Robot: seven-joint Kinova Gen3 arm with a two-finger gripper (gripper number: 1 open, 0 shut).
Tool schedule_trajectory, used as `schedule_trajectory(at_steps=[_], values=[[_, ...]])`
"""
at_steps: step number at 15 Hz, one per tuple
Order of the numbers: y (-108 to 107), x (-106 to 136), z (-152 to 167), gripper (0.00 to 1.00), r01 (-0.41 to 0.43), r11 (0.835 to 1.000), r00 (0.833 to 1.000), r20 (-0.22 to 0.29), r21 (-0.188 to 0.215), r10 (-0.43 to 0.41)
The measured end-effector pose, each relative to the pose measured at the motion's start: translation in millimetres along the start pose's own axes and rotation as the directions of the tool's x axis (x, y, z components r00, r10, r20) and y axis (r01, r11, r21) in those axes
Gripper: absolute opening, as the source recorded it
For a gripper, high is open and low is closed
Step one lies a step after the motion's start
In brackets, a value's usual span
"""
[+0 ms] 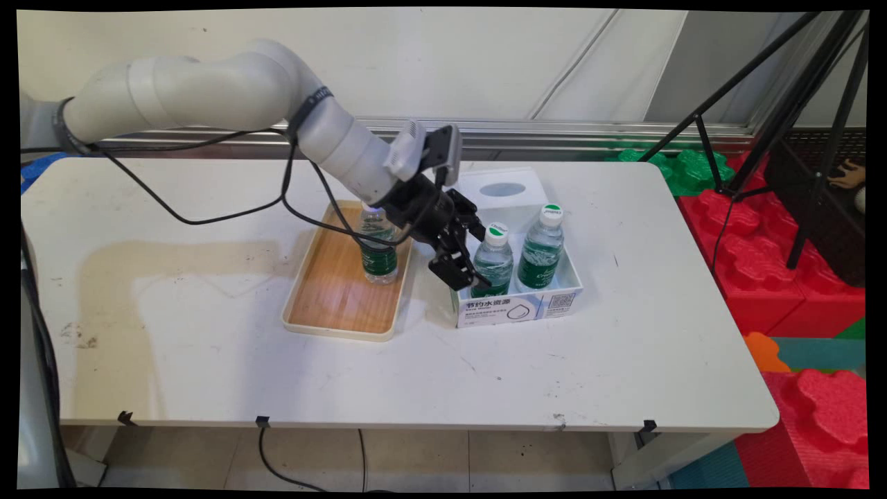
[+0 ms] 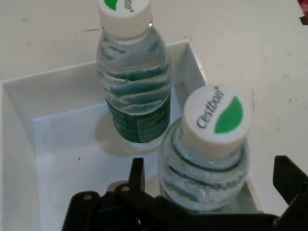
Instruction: Pick up the green bottle from the white box
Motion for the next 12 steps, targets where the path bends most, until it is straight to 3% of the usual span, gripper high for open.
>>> schedule_trajectory(at_steps=[10,11,12], values=[[-6,0,33,1.00,0.025,1.000,1.000,0.003,-0.002,-0.025],[-7,0,35,0.00,0.027,1.000,1.000,0.000,-0.003,-0.027],[-7,1,36,0.00,0.029,1.000,1.000,-0.003,-0.003,-0.030]])
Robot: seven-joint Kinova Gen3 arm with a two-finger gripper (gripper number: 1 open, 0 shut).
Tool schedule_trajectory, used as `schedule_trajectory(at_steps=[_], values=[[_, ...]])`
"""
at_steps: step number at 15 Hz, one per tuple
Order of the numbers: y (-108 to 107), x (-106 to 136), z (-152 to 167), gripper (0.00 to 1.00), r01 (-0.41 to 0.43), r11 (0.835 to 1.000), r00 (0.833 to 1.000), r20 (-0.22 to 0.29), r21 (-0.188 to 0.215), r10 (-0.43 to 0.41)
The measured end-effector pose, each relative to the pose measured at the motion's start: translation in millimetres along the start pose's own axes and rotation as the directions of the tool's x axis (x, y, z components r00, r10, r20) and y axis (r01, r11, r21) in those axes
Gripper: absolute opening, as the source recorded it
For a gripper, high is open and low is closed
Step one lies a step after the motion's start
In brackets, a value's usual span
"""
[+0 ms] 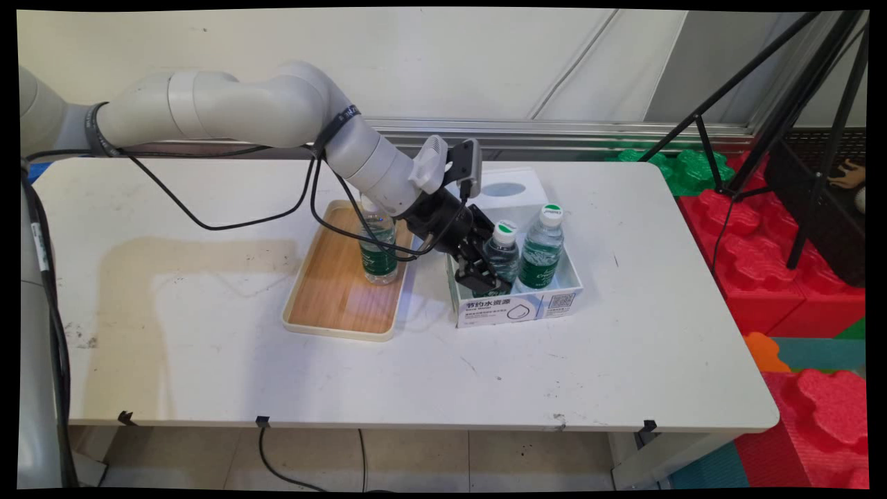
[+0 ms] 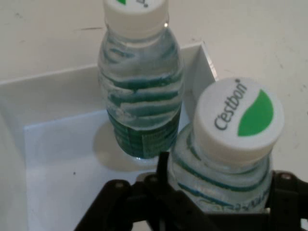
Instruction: Place the picked object on the tray
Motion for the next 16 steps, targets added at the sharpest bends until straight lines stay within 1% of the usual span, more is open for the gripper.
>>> schedule_trajectory(at_steps=[5,9,12,16], values=[[-3,1,-2,0.00,0.020,1.000,1.000,-0.018,0.001,-0.020],[-4,3,-13,0.00,0.027,1.000,0.999,-0.039,0.004,-0.026],[-2,5,-27,0.00,0.025,1.000,0.998,-0.056,0.008,-0.025],[2,8,-55,0.00,0.014,1.000,0.997,-0.077,0.014,-0.013]])
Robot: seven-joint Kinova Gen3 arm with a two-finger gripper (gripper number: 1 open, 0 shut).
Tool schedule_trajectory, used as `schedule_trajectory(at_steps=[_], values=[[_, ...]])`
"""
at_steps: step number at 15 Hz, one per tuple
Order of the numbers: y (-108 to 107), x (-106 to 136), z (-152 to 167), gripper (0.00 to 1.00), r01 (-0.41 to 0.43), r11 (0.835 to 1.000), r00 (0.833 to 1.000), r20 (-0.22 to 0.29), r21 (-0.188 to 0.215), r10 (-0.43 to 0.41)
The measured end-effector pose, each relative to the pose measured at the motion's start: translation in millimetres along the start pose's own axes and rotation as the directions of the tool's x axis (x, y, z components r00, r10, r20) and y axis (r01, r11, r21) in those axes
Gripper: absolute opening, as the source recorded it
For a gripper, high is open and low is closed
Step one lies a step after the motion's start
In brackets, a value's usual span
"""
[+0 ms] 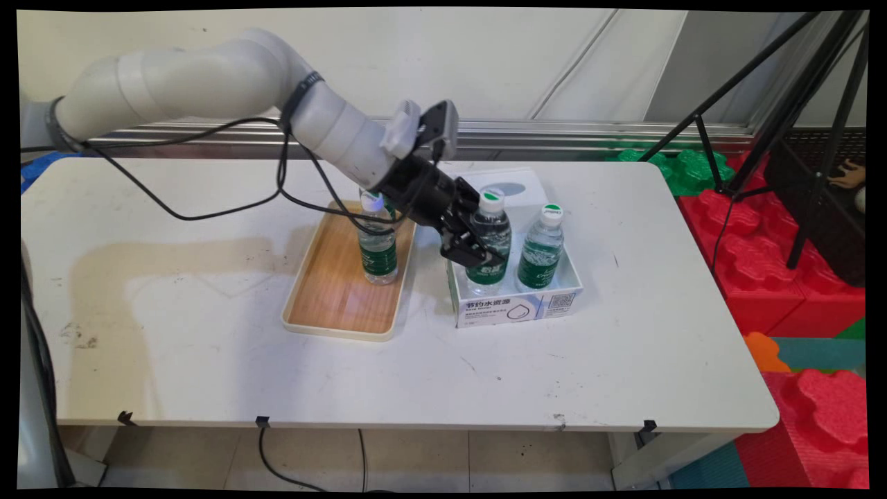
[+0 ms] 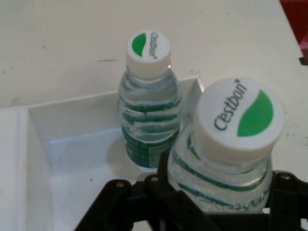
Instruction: Place the picked object on the tray
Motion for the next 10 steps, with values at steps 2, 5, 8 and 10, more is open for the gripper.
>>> schedule_trajectory(at_steps=[2,5,8,10], values=[[3,2,-18,0.00,-0.008,1.000,1.000,-0.010,0.002,0.008],[9,5,-42,0.00,-0.017,1.000,1.000,-0.024,0.000,0.017],[14,6,-66,0.00,-0.024,1.000,0.999,-0.035,-0.002,0.024],[18,6,-85,0.00,-0.032,0.999,0.999,-0.038,-0.002,0.032]])
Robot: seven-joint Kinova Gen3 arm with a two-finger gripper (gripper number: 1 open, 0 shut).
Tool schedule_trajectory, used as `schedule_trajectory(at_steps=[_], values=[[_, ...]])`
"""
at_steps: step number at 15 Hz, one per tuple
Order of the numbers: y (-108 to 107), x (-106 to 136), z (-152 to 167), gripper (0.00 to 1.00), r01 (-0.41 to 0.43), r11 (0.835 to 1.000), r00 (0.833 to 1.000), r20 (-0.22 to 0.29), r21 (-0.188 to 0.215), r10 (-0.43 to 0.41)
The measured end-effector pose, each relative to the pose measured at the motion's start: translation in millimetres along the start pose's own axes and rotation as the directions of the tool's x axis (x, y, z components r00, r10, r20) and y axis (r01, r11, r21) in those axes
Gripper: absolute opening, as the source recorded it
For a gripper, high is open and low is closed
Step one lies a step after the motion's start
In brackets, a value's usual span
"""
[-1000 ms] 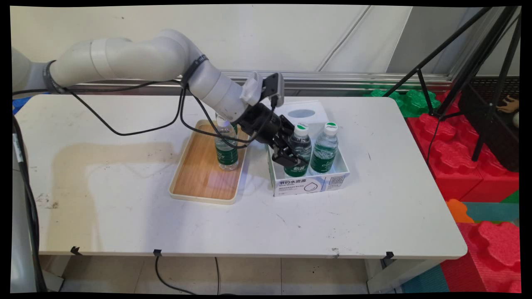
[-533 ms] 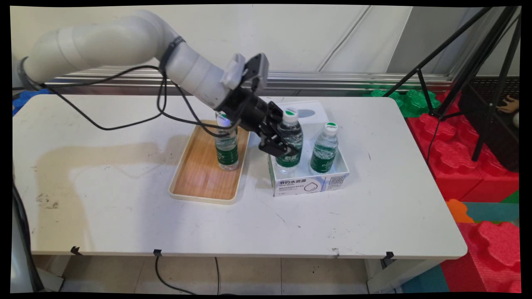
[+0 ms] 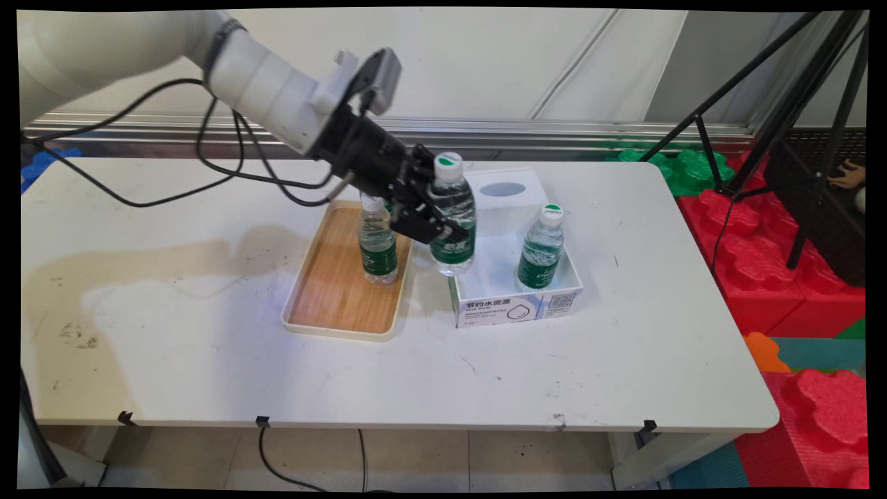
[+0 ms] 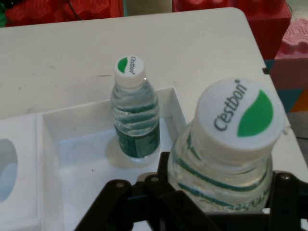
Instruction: Place the picked object on the tray
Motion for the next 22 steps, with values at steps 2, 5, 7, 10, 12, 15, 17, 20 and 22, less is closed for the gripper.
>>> schedule_trajectory(at_steps=[2,5,7,10,12,15,17,20,22], values=[[5,-1,-20,0.00,-0.010,1.000,1.000,0.004,0.000,0.010],[11,-7,-46,0.00,-0.017,1.000,1.000,0.022,0.001,0.017],[16,-15,-60,0.00,-0.013,1.000,0.999,0.039,0.002,0.013],[22,-31,-75,0.00,-0.002,1.000,0.998,0.067,-0.001,0.002],[25,-45,-81,0.00,0.004,1.000,0.996,0.087,-0.001,-0.004],[28,-62,-81,0.00,0.016,1.000,0.994,0.111,0.000,-0.016],[31,-78,-78,0.00,0.028,1.000,0.991,0.133,0.000,-0.027],[34,-94,-71,0.00,0.035,0.999,0.987,0.154,-0.002,-0.034],[36,-105,-63,0.00,0.043,0.999,0.986,0.162,-0.001,-0.042]])
